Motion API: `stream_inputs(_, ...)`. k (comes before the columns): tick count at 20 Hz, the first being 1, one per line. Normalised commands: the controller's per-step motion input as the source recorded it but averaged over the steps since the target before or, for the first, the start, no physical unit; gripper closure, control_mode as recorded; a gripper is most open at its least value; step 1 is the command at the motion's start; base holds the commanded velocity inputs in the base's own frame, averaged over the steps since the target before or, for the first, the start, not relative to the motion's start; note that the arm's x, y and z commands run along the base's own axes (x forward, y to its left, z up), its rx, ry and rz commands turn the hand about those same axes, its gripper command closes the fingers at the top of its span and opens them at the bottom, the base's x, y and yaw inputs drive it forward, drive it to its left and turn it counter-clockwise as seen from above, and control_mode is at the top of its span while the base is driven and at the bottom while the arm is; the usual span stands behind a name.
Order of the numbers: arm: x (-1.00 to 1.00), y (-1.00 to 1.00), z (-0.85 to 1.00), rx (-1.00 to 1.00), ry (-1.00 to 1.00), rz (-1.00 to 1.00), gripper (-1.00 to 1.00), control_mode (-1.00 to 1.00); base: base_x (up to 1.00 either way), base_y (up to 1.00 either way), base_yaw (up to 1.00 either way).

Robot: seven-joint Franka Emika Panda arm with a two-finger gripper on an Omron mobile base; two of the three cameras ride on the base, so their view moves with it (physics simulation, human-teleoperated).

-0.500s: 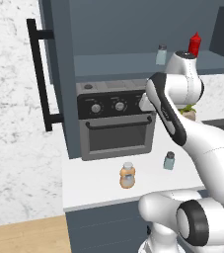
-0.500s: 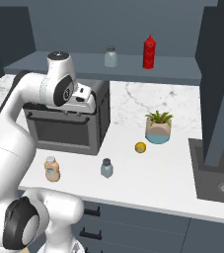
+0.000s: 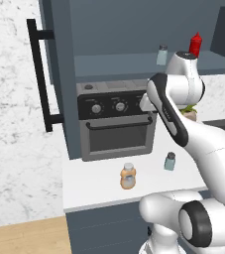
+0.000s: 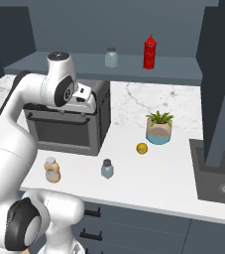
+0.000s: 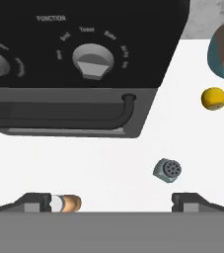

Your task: Put the shaker and condiment bottle from the counter next to their counterparts in the cabinet.

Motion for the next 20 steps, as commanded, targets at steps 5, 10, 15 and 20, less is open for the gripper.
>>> stream_inputs(5,0.00,0.00,0.00,0.00,0.00,0.00,-1.00,-1.00,0.00,0.00,0.00)
stream_inputs(10,0.00,0.00,0.00,0.00,0.00,0.00,-1.00,-1.00,0.00,0.00,0.00)
stream_inputs(15,0.00,0.00,0.00,0.00,0.00,0.00,-1.00,-1.00,0.00,0.00,0.00)
stream_inputs(20,0.00,0.00,0.00,0.00,0.00,0.00,-1.00,-1.00,0.00,0.00,0.00)
